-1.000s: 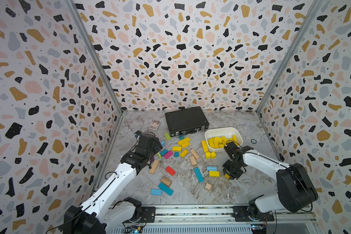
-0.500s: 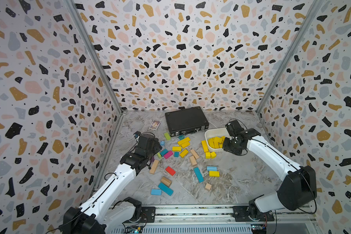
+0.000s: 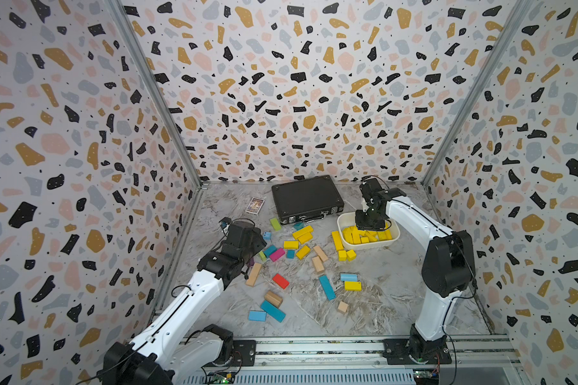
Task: Pick out the yellow building blocks
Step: Place the building block in the storage box.
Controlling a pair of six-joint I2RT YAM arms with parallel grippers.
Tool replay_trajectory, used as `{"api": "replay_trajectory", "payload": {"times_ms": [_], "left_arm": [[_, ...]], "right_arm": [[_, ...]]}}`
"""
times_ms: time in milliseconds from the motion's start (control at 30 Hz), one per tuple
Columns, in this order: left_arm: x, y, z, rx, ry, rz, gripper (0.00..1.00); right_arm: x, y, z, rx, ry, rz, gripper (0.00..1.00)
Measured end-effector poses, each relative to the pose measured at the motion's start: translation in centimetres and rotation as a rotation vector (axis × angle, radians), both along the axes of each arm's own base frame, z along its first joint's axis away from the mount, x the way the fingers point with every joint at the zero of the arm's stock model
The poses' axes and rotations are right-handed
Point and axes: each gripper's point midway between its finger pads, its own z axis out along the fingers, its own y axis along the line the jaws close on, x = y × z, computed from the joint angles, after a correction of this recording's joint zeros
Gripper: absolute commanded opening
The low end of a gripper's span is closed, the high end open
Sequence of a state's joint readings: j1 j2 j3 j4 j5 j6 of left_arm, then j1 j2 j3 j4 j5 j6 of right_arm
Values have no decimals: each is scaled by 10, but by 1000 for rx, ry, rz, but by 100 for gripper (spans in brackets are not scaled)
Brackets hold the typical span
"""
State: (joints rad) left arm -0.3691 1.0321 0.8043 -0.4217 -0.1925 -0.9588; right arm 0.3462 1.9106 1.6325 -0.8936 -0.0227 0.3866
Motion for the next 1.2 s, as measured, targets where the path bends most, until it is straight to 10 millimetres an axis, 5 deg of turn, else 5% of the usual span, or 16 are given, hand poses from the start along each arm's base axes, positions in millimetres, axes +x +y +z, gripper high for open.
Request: {"api": "replay_trajectory", "payload": {"times_ms": [367, 633, 867, 1033, 1200], "left_arm": [[1, -5, -4, -8, 15, -21, 66], [10, -28, -4, -44, -4, -114, 66], [6, -100, -22, -21, 45, -373, 69], [-2, -178, -4, 13, -33, -716, 70], [-38, -242, 9, 89, -164, -1089, 67]], "right_arm": [[3, 13, -38, 28, 112, 52, 42], [5, 8, -40, 38, 122, 19, 54], [0, -2, -8, 49, 33, -1, 55], [-35, -25, 41, 43, -132, -15, 54], [-72, -51, 68, 10, -250, -43, 53]]}}
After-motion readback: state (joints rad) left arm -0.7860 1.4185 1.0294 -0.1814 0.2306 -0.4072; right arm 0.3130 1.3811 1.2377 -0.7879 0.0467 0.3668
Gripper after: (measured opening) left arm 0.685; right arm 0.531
